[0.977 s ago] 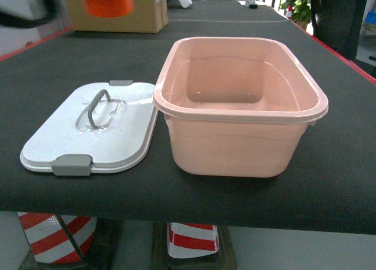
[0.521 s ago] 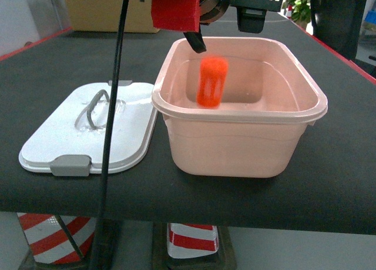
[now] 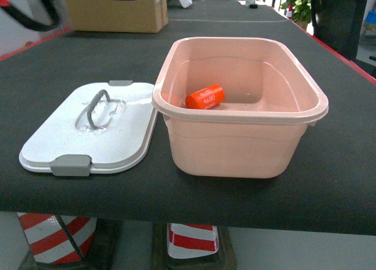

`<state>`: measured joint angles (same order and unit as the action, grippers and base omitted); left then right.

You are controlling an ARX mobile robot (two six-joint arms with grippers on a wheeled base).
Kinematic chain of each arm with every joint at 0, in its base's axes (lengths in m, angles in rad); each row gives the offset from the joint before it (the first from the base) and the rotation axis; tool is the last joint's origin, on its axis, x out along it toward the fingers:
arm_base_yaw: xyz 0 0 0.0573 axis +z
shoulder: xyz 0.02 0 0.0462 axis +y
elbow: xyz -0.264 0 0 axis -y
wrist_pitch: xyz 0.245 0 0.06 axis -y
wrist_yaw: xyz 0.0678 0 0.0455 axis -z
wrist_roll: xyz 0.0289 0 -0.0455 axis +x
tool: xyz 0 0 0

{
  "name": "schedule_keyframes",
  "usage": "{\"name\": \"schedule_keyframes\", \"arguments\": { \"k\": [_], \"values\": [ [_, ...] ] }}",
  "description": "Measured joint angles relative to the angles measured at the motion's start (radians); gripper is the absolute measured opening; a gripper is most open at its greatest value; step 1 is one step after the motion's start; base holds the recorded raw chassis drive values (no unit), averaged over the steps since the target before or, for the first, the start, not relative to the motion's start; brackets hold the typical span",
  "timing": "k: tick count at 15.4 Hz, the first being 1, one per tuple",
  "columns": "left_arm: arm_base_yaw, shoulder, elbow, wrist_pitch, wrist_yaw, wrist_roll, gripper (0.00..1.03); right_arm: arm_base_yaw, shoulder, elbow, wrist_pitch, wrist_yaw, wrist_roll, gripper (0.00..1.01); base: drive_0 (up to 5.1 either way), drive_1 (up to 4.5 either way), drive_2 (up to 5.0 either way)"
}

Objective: Pick capacitor and pack into box

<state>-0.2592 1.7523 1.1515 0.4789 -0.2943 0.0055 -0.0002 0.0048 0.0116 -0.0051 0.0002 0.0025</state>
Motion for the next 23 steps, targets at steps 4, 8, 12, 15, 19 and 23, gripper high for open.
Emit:
{"name": "schedule_keyframes", "arguments": {
  "k": [4,8,12,15,19,23],
  "values": [
    [0.098,0.106,-0.043,-0.051,0.007,-0.006,0.98,0.000,0.000,0.000,0.000,0.000,0.000,0.98,0.0,0.00,0.0],
    [0.121,0.250,-0.006,-0.069,0.023,-0.013,0.98,0.000,0.000,0.000,0.000,0.000,0.000,0.98,0.0,0.00,0.0],
    [0.137,0.399,0.116,-0.105,0.067,-0.004,0.98,0.000,0.000,0.000,0.000,0.000,0.000,0.98,0.0,0.00,0.0],
    [0.146,0.448,0.150,-0.144,0.090,-0.005,0.98,0.000,0.000,0.000,0.000,0.000,0.000,0.98,0.0,0.00,0.0],
    [0.150,0.462,0.150,-0.103,0.097,-0.004,0.58,0.000,0.000,0.000,0.000,0.000,0.000,0.98,0.0,0.00,0.0],
    [0.150,0.472,0.151,-0.112,0.104,-0.005,0.12,0.000,0.000,0.000,0.000,0.000,0.000,0.98,0.0,0.00,0.0]
  ]
}}
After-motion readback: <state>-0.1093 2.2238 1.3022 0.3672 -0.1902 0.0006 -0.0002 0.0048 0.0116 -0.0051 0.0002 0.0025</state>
